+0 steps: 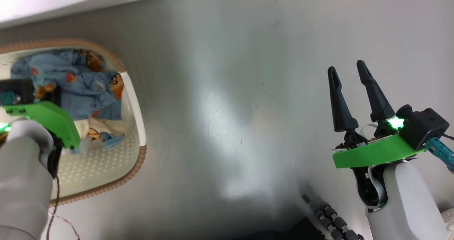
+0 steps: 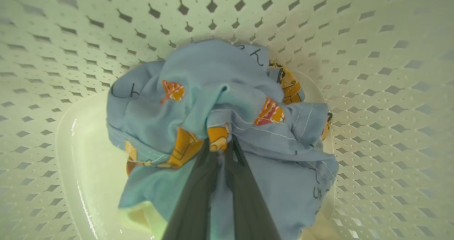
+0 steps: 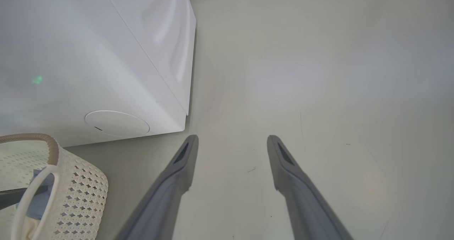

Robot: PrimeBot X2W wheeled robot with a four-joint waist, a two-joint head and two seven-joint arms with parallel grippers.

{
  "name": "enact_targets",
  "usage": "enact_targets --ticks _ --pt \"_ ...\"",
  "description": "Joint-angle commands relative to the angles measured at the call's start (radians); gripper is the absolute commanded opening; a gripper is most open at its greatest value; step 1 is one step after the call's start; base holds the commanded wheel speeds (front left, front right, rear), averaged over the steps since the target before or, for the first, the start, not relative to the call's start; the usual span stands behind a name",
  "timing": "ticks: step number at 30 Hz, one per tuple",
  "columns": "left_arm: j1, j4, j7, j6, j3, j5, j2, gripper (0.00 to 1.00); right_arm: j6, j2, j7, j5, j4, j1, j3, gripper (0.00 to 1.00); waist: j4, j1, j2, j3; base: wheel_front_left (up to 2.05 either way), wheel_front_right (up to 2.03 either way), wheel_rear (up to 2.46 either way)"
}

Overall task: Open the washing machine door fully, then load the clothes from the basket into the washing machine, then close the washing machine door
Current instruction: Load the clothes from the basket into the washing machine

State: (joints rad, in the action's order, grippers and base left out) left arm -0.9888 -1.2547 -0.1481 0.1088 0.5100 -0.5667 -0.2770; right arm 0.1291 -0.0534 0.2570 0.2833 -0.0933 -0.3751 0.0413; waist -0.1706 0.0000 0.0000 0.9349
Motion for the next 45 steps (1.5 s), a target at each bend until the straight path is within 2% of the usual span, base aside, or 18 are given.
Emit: enact_targets --ticks 1,6,13,26,37,45 --pt "0.049 0.001 -0.016 -0.004 -0.023 -0.012 -0.032 0.0 0.002 0.003 0.005 -0.015 0.015 0.022 0.012 1.0 0.01 0.0 0.0 -0.031 0.0 0.0 0.0" --pt "0.091 0.006 -0.081 0.001 -0.033 -0.029 -0.01 0.0 0.002 0.003 0.005 -0.029 0.007 0.021 0.008 1.0 0.029 0.0 0.0 -0.093 0.0 0.0 0.0" --pt "0.165 0.056 -0.112 0.001 -0.054 -0.043 0.016 0.0 0.002 0.003 0.005 -0.046 -0.008 0.024 0.01 1.0 0.057 0.0 0.0 -0.191 0.0 0.0 0.0" --pt "0.396 0.381 -0.113 -0.073 -0.191 0.037 0.019 0.0 0.002 0.003 0.005 -0.073 -0.043 0.057 0.018 1.0 0.109 0.0 0.0 -0.377 0.0 0.0 0.0" --pt "0.598 0.654 -0.114 -0.121 -0.323 0.157 0.064 0.0 0.002 0.003 0.005 -0.068 -0.089 0.11 0.029 1.0 0.147 0.0 0.0 -0.568 0.0 0.0 0.0" --pt "0.703 0.828 -0.114 -0.127 -0.396 0.227 0.098 0.0 0.002 0.003 0.005 -0.072 -0.106 0.148 0.026 1.0 0.165 0.0 0.0 -0.66 0.0 0.0 0.0"
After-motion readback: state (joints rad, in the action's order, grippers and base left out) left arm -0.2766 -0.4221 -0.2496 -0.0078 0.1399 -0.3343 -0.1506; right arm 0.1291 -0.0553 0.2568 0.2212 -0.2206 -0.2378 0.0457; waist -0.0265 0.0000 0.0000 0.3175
